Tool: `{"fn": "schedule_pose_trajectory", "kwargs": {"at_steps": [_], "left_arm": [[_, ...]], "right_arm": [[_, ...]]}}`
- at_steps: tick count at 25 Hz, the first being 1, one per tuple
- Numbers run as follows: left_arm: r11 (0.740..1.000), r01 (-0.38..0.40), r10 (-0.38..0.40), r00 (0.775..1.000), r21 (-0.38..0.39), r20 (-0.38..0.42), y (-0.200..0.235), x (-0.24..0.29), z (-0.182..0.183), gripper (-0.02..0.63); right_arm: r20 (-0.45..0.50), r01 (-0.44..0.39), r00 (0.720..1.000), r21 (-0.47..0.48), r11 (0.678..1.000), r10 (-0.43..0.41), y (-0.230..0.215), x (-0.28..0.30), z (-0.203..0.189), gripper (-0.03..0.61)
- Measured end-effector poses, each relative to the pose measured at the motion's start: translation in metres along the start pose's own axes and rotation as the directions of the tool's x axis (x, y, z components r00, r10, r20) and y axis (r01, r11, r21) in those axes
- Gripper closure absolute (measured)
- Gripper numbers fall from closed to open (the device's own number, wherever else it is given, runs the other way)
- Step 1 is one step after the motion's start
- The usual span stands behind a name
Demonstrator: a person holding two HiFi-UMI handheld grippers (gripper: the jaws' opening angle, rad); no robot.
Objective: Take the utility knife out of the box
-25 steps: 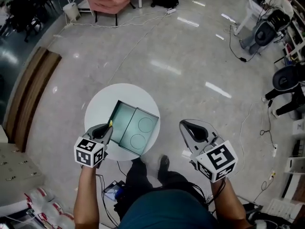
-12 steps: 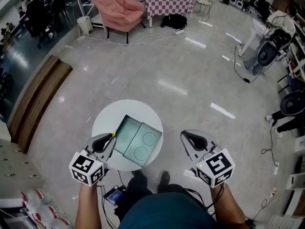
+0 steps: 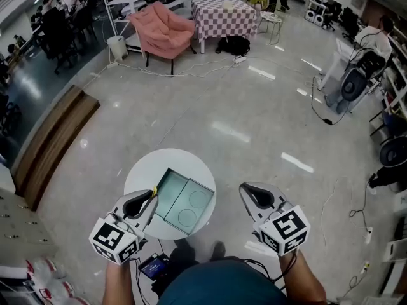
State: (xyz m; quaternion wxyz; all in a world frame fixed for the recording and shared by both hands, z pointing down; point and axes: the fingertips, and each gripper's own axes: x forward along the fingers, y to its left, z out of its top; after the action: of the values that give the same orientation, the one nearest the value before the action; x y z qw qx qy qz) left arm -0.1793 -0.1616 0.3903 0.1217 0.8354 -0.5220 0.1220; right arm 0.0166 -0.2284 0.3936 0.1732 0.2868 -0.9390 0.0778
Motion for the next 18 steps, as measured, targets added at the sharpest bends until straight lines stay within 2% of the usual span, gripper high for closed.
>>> {"fn": "schedule_pose_trajectory", "kwargs": {"at_steps": [4,11,18], "left_arm": [[1.0,0.002,-0.003,0.999,0.008,0.033,-0.005,-0.012,0.013,0.549],[1.0,0.013,-0.013,0.997,0.01,0.081,-0.015,-0.014,0.033,0.549],[1.0,0.018,-0.019,0.996,0.016,0.083,-0.015,-0.011,0.035,0.549]], "right_arm": [[0.01,-0.011,1.0,-0.015,1.0,0.011,0.005,-0.002,0.006,0.541],[0.02,-0.04,0.999,-0.099,0.994,0.042,0.007,-0.006,0.014,0.543],[0.011,-0.017,1.0,-0.084,0.996,0.018,0.002,-0.004,0.02,0.543]]}}
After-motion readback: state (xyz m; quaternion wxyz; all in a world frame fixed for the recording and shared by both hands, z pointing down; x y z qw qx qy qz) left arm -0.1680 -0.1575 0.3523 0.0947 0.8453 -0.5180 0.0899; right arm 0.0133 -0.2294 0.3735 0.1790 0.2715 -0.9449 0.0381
